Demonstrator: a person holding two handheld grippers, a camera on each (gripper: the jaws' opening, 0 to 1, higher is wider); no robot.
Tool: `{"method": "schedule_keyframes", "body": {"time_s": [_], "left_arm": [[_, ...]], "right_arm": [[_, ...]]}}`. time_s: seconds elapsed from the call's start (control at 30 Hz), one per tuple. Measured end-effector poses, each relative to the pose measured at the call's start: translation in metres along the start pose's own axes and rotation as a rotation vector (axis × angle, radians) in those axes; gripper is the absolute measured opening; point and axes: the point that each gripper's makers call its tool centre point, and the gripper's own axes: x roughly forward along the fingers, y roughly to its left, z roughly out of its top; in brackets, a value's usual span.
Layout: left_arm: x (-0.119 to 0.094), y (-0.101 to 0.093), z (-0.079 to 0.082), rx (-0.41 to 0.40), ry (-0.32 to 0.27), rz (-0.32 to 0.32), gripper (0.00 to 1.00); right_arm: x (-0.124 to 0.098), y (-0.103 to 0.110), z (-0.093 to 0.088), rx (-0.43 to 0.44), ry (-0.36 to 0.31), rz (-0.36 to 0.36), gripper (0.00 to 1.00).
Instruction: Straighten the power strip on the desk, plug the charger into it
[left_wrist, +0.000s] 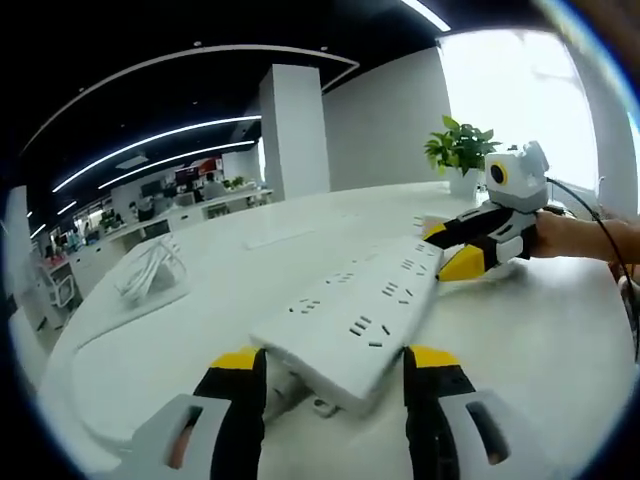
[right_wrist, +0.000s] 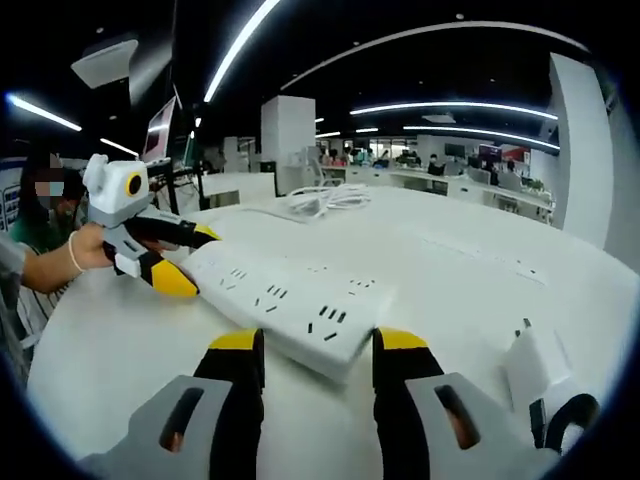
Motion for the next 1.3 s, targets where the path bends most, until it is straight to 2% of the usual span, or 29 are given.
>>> {"method": "schedule_keyframes", "body": {"time_s": [0.5, 1.3], "left_arm": [[0.004, 0.001, 0.002, 0.029, -0.008, -0.044, 0.52], [0.011, 0.002, 0.005, 0.048, 0.002, -0.085, 0.52]], "right_arm": [[-0.007, 0.002, -0.002, 0.058, 0.012, -0.105, 0.41], [-0.011, 0.0, -0.004, 0.079, 0.021, -0.165, 0.39]]}}
